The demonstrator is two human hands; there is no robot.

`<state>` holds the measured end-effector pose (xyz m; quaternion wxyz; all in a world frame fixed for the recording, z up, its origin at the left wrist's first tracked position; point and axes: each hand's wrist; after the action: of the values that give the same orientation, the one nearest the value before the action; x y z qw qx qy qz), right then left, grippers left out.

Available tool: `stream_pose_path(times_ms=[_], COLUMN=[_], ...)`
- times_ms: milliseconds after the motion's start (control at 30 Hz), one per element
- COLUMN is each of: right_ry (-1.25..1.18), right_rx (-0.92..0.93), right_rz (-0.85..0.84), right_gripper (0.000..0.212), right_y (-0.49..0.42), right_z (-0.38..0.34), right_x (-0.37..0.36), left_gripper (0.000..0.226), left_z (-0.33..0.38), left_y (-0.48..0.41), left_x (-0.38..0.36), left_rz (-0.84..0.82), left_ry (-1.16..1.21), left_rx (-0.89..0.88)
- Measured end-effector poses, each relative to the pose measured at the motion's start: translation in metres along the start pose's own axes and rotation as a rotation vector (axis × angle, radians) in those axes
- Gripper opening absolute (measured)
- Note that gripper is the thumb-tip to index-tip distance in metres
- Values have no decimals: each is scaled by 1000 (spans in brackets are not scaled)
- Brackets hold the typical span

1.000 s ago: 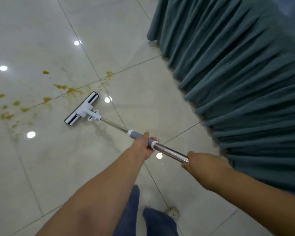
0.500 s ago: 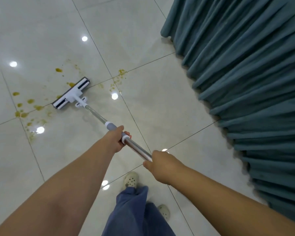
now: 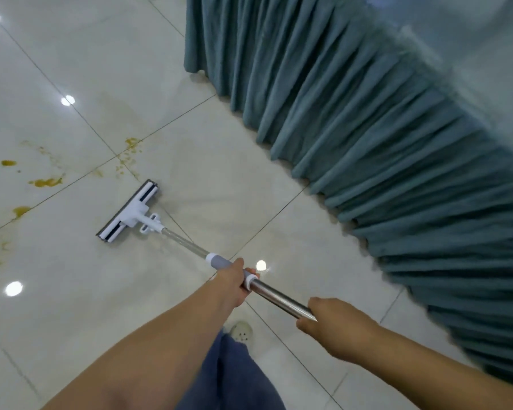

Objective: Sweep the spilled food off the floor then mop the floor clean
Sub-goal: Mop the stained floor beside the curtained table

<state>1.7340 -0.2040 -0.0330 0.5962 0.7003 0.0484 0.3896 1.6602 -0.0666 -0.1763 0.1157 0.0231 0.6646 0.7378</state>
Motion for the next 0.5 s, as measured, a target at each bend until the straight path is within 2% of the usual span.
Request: stream_pose_path(times_ms=[200,400,500], right_ry=[10,13,-11], right_rx=[-87,-60,-60], right_rz=[18,25,25], right_gripper=[25,31,27], right_y=[34,17,3], right_z=[72,46,21], right_x=[-12,0,12], left_gripper=[25,22,24], left_z=[-62,-32,-4], left_y=[22,13,4], left_x=[-52,-42,-33], left_rz=[-84,-83,-75], left_ry=[-13,43,56], left_rx=[48,56,40])
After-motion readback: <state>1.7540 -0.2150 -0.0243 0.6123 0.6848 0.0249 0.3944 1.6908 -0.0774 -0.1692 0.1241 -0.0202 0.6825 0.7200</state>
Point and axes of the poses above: each hand's wrist, its own y-axis away from the middle knuckle, its own x-axis out of the back of the hand, z = x × y, and after that the axes turned 6 degrees about -x, right-handed
